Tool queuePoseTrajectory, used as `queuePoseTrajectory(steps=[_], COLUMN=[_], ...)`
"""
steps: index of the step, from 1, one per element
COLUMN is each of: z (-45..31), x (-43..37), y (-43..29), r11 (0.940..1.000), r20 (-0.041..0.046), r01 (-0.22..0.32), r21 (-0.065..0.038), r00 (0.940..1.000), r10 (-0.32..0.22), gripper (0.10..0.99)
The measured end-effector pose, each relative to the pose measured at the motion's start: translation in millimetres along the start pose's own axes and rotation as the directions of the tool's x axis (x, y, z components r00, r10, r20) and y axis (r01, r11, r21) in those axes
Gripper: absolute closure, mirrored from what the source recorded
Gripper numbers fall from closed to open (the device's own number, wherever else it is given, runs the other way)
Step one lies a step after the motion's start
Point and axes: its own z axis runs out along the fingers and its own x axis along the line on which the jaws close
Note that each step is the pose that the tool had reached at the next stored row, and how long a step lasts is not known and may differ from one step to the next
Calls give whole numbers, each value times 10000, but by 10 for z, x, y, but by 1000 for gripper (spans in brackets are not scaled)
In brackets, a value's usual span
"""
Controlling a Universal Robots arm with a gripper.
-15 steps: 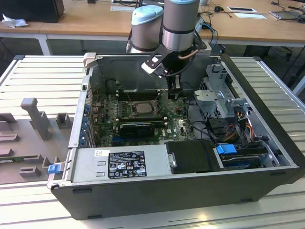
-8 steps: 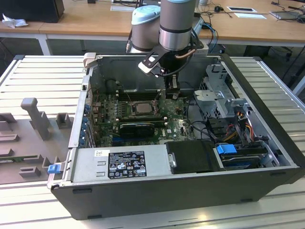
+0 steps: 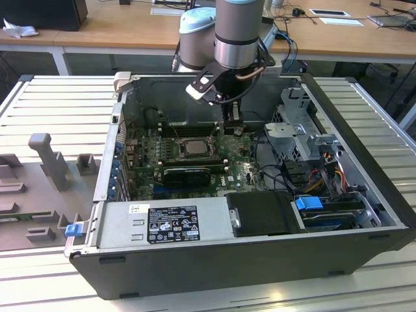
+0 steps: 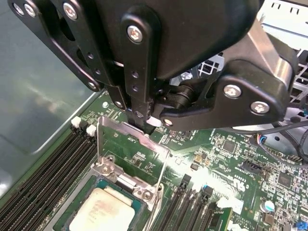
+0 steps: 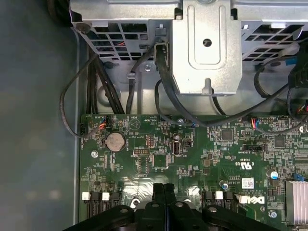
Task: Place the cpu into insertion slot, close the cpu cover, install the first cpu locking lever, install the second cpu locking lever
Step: 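Close the cpu cover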
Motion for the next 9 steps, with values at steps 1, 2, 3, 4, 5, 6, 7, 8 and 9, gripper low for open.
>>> queuePoseTrajectory(steps=[1,2,3,4,5,6,7,8,9], z=[-1,-1,-1,-2,-2,-2,-2,-3,-3], x=[0,0,0,0,0,0,0,0,0], y=[-10,-17,-24,-28,-32,-36,-40,-45,-49], r11=[10000,10000,10000,10000,10000,10000,10000,10000,10000], r20=[0,0,-1,0,0,0,-1,0,0], r01=[0,0,0,0,0,0,0,-1,0], r21=[0,0,0,0,0,0,0,0,0], r00=[10000,10000,10000,10000,10000,10000,10000,10000,10000], r10=[0,0,0,0,0,0,0,1,0], gripper=[980,980,980,980,980,980,980,980,980])
